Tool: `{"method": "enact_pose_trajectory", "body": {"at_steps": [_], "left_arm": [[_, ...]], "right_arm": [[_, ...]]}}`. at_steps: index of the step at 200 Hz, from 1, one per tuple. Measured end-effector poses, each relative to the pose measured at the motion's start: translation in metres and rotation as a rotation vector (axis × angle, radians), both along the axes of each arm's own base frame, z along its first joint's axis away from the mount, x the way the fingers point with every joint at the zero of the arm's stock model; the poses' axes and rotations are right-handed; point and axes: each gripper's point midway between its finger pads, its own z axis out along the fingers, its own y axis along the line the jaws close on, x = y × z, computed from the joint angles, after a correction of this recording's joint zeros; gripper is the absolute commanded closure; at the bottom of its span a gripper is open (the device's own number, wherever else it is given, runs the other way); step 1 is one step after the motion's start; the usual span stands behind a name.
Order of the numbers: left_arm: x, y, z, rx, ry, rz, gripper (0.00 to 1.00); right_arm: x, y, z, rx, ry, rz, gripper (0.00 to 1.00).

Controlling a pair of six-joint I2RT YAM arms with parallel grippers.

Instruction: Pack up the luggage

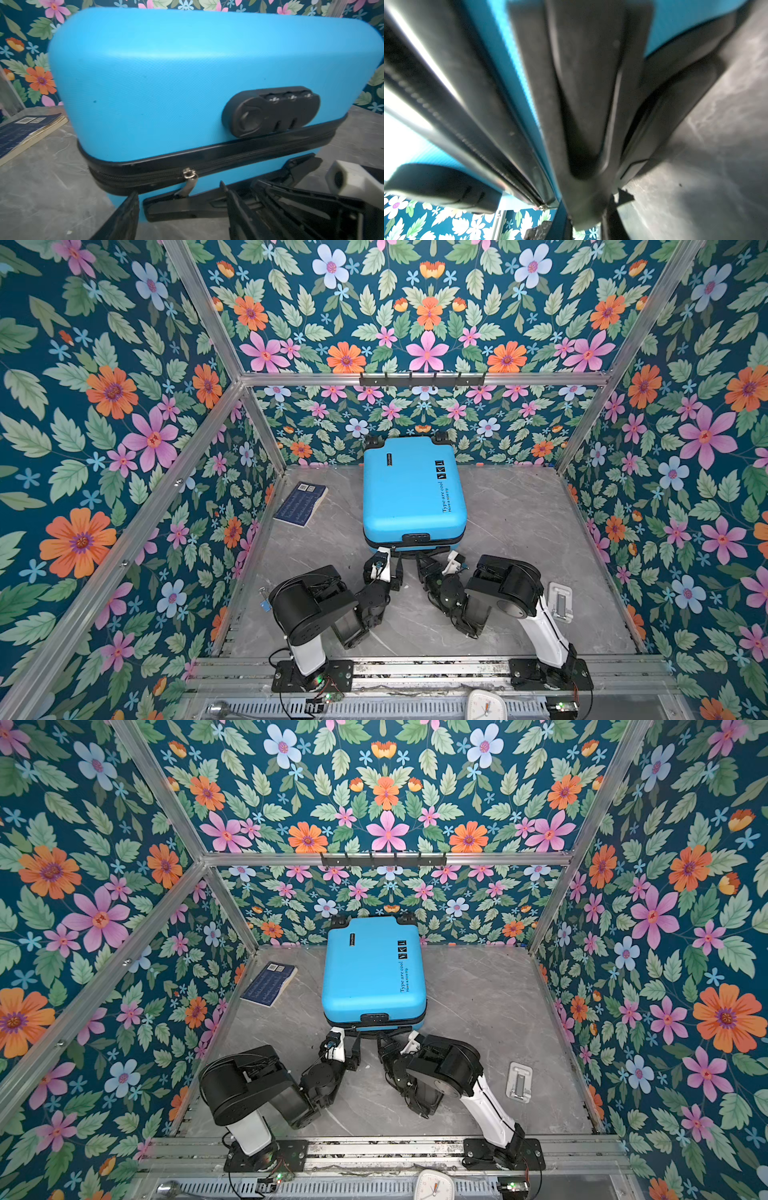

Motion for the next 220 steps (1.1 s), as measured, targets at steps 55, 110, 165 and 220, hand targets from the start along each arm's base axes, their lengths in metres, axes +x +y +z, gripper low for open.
{"method": "enact_pose_trajectory", "body": {"at_steps": [55, 110, 165, 220], "left_arm": [[0.012, -0.004, 0.002, -0.021, -0.001, 0.005, 0.39], [0.022, -0.002, 0.000, -0.024, 0.008, 0.043, 0.49], [0.029, 0.002, -0.004, -0.041, 0.026, 0.037, 0.68], [0.027, -0.010, -0.010, -0.045, 0.059, -0.052, 0.49]], "right_arm": [[0.000, 0.000, 0.000, 0.001, -0.001, 0.000, 1.00], [0.000, 0.002, 0.001, 0.005, -0.002, 0.004, 1.00], [0.000, 0.003, 0.003, 0.009, -0.006, 0.000, 1.00], [0.001, 0.004, 0.005, 0.013, -0.009, -0.003, 1.00]]}}
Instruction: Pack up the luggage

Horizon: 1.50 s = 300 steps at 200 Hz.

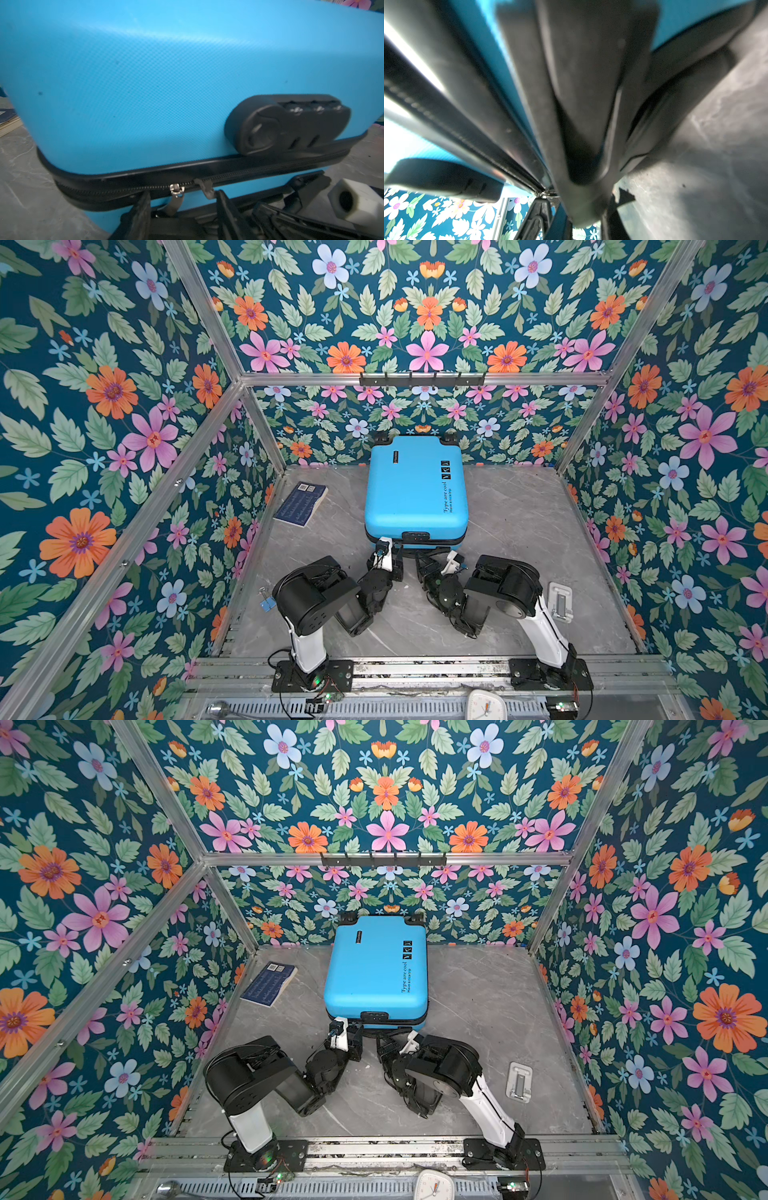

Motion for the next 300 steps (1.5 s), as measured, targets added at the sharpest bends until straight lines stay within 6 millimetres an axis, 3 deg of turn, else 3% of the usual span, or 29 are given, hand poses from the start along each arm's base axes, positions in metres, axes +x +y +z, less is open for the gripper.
{"method": "enact_pose_trajectory", "body": {"at_steps": [12, 66, 116, 158, 244, 266, 288, 300], "left_arm": [[-0.003, 0.000, -0.009, 0.020, 0.026, -0.017, 0.49], [0.000, 0.000, -0.009, 0.005, 0.020, -0.002, 0.54], [0.006, 0.006, -0.007, 0.014, 0.012, 0.046, 0.75], [0.004, 0.004, -0.009, 0.041, 0.006, 0.021, 1.00], [-0.013, -0.015, -0.013, 0.102, 0.005, -0.150, 1.00], [-0.018, -0.006, -0.017, 0.104, 0.017, -0.136, 1.00], [-0.020, 0.009, -0.023, 0.117, 0.036, -0.081, 0.73], [-0.018, 0.015, -0.022, 0.113, 0.034, -0.047, 0.66]], "right_arm": [[0.000, 0.000, 0.000, -0.001, 0.000, 0.000, 1.00], [0.000, 0.000, 0.001, 0.001, -0.002, 0.000, 1.00], [0.001, 0.001, 0.002, 0.004, -0.004, -0.002, 1.00], [0.001, 0.002, 0.002, 0.000, -0.005, -0.002, 1.00], [0.001, 0.005, 0.004, 0.005, -0.012, 0.005, 1.00], [0.001, 0.005, 0.004, 0.005, -0.012, 0.005, 1.00], [0.001, 0.005, 0.004, 0.005, -0.012, 0.005, 1.00], [0.001, 0.005, 0.003, 0.005, -0.012, 0.005, 1.00]]}}
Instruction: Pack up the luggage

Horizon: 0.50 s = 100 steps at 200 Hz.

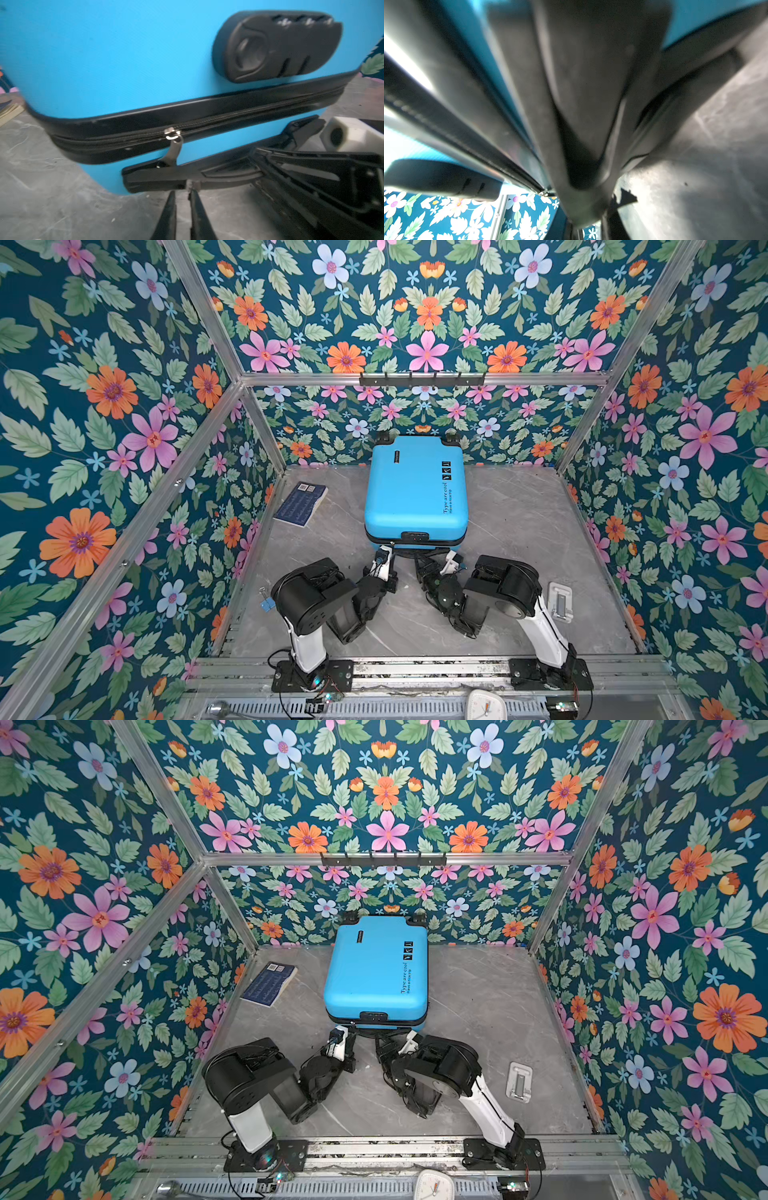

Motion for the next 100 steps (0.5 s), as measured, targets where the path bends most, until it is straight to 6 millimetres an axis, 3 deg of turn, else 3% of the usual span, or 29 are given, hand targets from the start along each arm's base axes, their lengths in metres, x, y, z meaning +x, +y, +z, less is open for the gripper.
{"method": "enact_pose_trajectory", "body": {"at_steps": [50, 100], "left_arm": [[0.006, 0.010, 0.008, -0.002, -0.032, 0.070, 0.62], [0.011, -0.004, 0.028, -0.010, -0.094, 0.051, 0.61]], "right_arm": [[0.000, 0.000, -0.001, 0.000, 0.000, -0.001, 1.00], [0.000, 0.000, -0.001, -0.001, 0.001, -0.001, 1.00]]}}
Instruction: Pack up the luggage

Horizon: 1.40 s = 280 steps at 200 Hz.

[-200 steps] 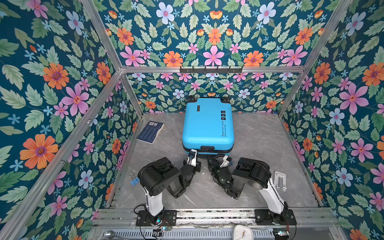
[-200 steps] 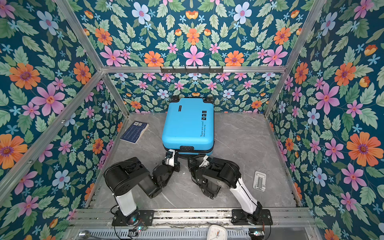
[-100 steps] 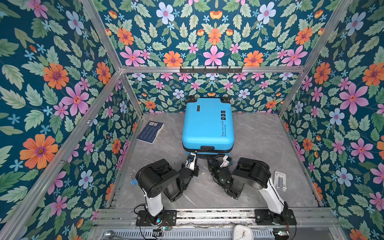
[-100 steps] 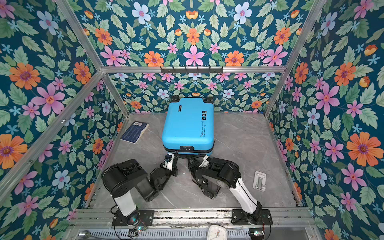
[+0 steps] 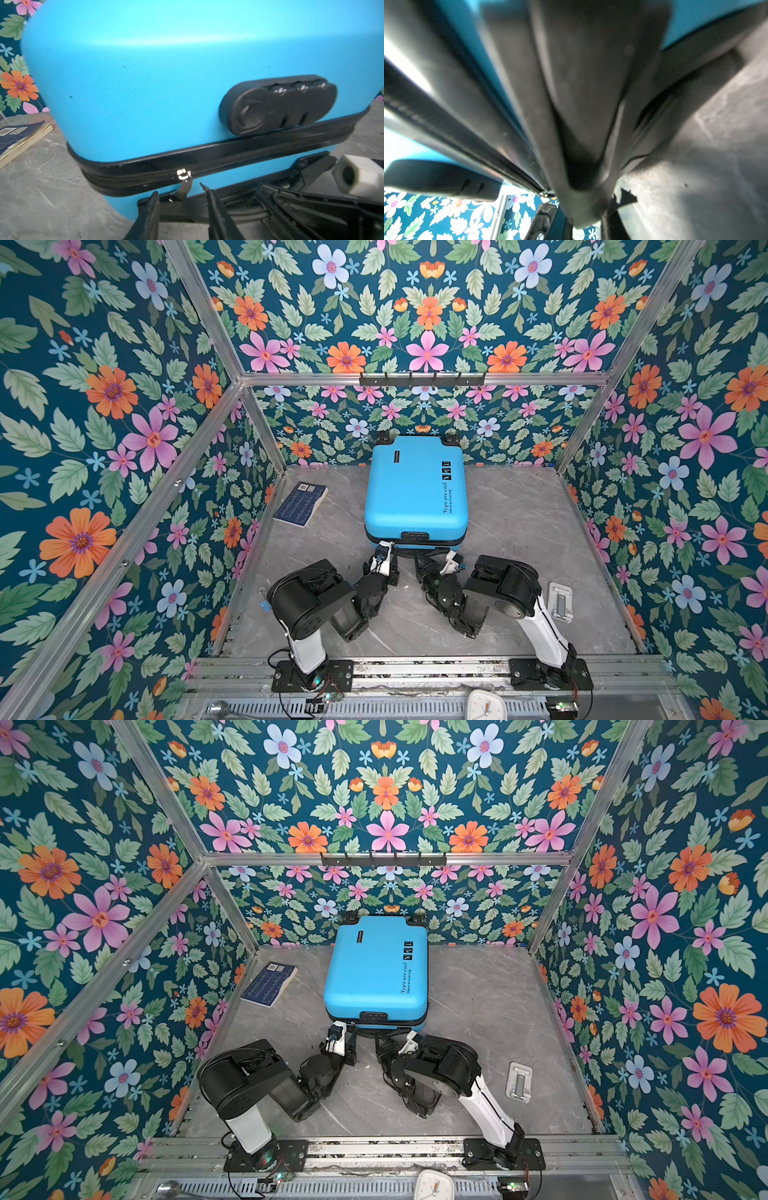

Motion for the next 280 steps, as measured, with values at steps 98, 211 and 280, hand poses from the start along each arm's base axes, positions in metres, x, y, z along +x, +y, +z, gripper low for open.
{"method": "enact_pose_trajectory", "body": {"at_steps": [98, 211, 280], "left_arm": [[0.020, -0.005, -0.013, 0.057, 0.018, 0.082, 0.64], [0.026, 0.001, -0.011, 0.087, -0.014, 0.068, 1.00], [0.026, -0.003, -0.009, 0.104, -0.015, 0.014, 1.00]], "right_arm": [[0.000, 0.002, -0.002, 0.000, 0.002, 0.009, 1.00], [-0.003, 0.002, -0.003, -0.003, 0.007, 0.026, 1.00], [-0.002, 0.002, -0.003, -0.004, 0.006, 0.021, 1.00]]}}
